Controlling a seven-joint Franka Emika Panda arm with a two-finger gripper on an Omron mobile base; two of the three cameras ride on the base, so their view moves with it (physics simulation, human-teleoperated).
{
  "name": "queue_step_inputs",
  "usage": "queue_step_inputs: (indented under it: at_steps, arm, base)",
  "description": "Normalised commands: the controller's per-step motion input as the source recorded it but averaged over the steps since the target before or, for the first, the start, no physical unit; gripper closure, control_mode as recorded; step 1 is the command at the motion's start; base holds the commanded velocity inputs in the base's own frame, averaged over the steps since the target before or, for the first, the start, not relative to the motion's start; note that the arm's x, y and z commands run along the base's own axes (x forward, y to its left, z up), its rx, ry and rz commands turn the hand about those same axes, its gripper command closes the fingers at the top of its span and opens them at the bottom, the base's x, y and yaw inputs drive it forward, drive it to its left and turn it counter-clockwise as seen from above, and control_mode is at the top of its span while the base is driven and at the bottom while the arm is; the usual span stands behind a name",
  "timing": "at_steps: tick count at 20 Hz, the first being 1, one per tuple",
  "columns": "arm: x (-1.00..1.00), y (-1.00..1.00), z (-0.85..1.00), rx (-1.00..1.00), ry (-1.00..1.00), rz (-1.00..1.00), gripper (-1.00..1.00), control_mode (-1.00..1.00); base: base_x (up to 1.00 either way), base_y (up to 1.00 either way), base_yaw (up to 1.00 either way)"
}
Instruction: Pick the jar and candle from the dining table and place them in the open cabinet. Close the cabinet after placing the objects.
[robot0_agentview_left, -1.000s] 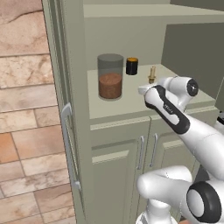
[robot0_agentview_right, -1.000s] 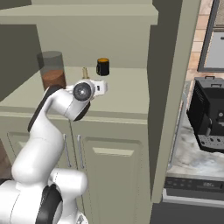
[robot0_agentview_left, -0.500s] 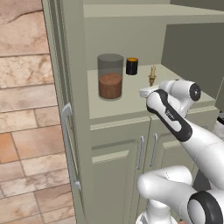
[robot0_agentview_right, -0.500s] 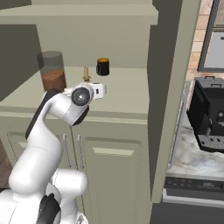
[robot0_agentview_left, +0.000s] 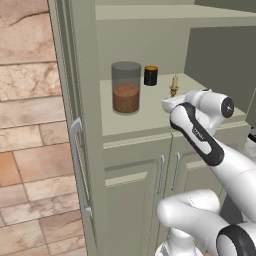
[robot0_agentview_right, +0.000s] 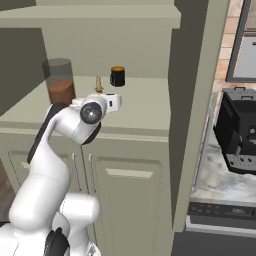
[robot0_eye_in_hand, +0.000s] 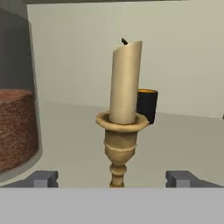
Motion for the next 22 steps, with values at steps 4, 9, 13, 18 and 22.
queue_step_inputs:
  at_steps: [4, 9, 13, 18, 22]
  arm:
    - [-0.43, -0.03, 0.36, 0.0, 0.01, -0.09, -1.0, -1.0]
    - [-0.58, -0.23, 0.33, 0.0, 0.1, -0.23, -1.0, -1.0]
    - [-0.68, -0.28, 0.3, 0.0, 0.14, -0.3, -1.0, -1.0]
    - [-0.77, -0.1, 0.42, 0.0, 0.04, -0.23, -1.0, -1.0]
    - [-0.87, 0.0, 0.4, 0.0, 0.0, -0.13, -1.0, -1.0]
  base:
    - [0.0, 0.0, 0.0]
    - [0.0, 0.0, 0.0]
    - [0.0, 0.0, 0.0]
    - [0.0, 0.0, 0.0]
    - [0.0, 0.0, 0.0]
